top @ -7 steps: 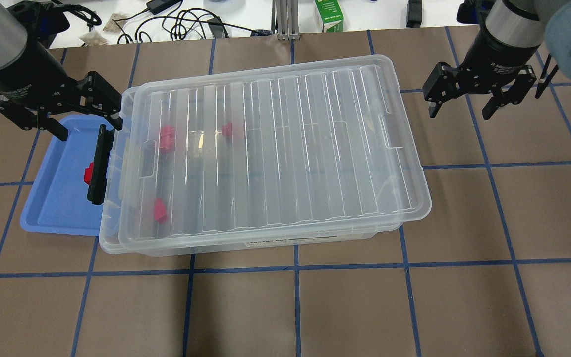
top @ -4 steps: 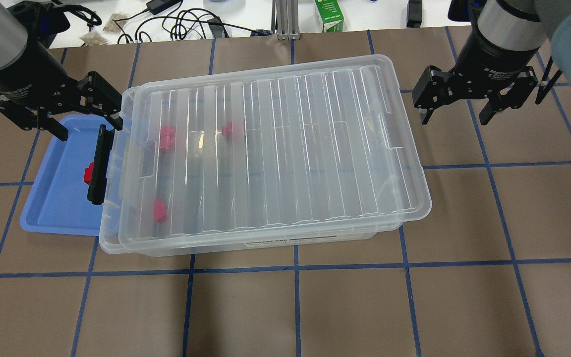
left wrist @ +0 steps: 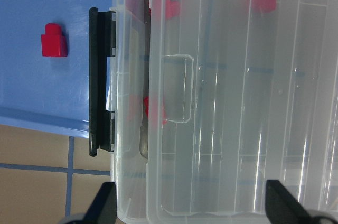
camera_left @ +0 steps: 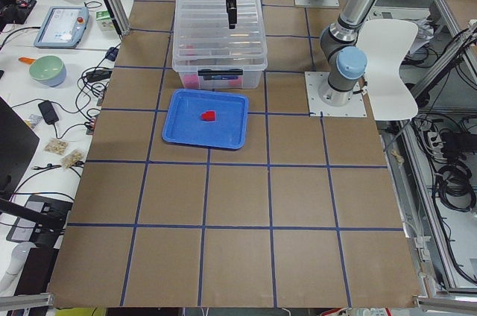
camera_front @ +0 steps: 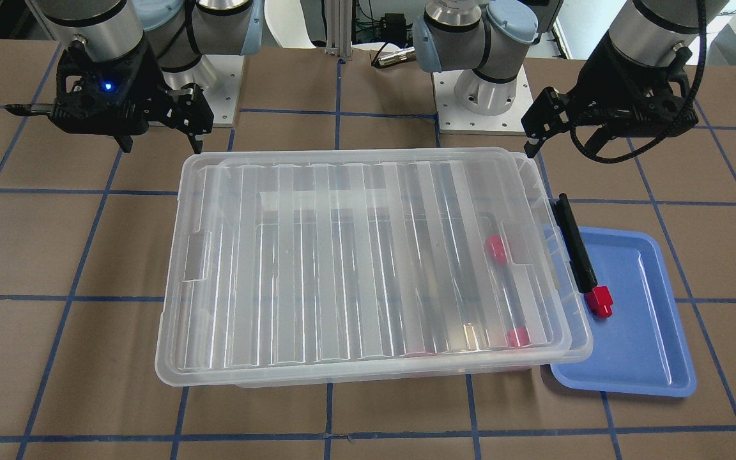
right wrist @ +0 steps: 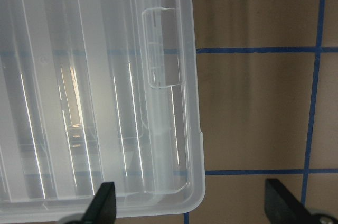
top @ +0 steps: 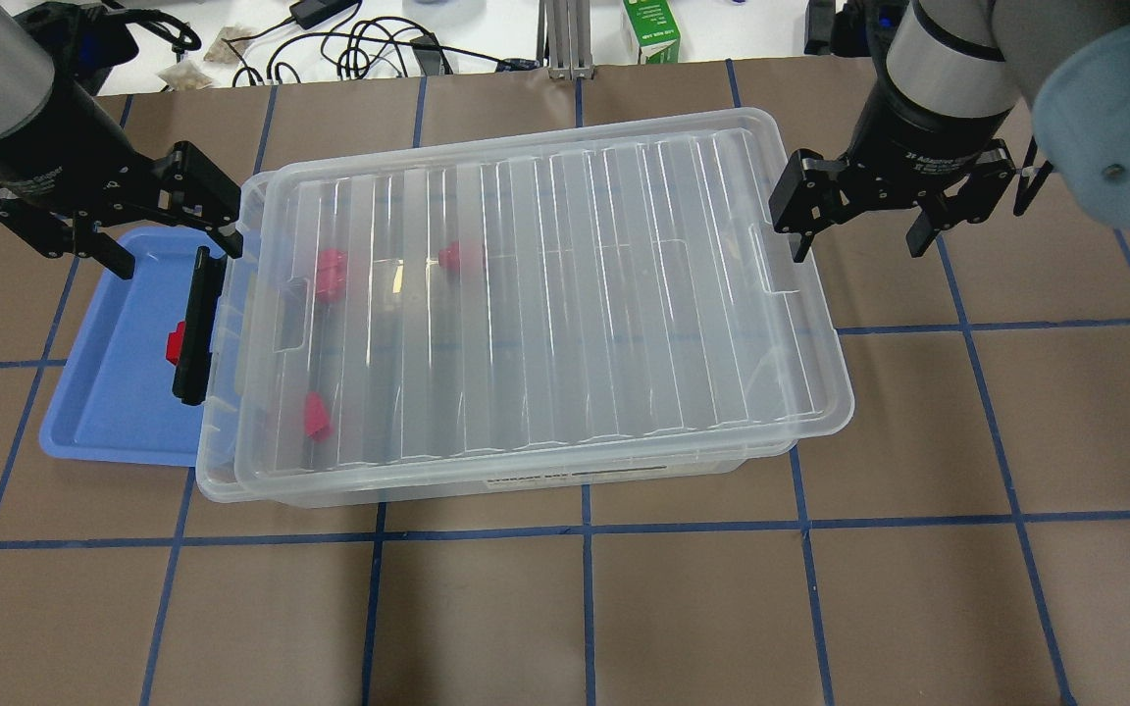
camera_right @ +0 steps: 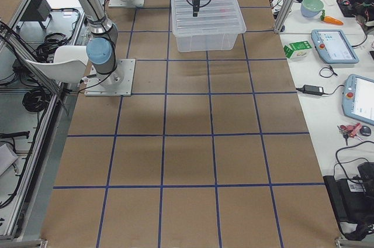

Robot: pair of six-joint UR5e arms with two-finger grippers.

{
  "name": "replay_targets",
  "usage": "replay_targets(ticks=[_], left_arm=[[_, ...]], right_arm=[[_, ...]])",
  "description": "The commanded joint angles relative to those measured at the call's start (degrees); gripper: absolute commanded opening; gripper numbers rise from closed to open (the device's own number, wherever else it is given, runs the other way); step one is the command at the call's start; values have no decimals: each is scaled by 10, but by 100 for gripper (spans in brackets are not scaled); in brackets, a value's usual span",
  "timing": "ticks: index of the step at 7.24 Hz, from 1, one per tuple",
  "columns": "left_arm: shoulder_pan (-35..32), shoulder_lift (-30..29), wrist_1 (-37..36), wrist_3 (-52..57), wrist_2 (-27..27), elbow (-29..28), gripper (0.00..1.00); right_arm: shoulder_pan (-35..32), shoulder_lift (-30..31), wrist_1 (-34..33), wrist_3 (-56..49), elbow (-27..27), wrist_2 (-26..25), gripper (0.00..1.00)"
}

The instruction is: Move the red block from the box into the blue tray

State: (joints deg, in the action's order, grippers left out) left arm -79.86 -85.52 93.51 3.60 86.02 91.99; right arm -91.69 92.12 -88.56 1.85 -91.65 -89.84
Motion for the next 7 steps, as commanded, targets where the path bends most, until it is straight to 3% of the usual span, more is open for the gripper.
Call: replay_targets(ticks=[1,7], left_arm=[[-4,5,6,2,1,0,100],[-51,-6,5,-64,-1,1,100]], right_arm=[[14,0,1,-1,2,0,100],[29,4,10,-4,2,-5,100]])
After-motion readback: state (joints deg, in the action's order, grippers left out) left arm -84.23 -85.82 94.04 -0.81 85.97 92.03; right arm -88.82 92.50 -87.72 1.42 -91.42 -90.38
